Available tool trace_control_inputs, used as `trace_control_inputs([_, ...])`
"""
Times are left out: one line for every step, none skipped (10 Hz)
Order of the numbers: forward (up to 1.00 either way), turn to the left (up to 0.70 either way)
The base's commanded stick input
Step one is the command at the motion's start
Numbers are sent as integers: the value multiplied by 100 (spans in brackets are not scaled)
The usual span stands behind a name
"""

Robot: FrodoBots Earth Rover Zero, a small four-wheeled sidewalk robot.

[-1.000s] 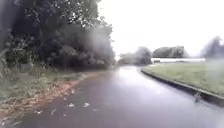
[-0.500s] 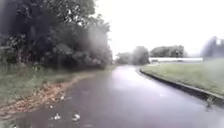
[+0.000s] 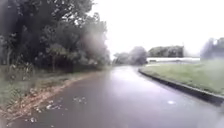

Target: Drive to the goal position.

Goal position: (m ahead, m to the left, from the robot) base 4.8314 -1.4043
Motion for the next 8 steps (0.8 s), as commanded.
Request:
trace_control_inputs([70,-14])
trace_control_inputs([70,-14])
trace_control_inputs([70,-14])
trace_control_inputs([70,-14])
trace_control_inputs([70,-14])
trace_control_inputs([70,-14])
trace_control_inputs([70,-14])
trace_control_inputs([70,-14])
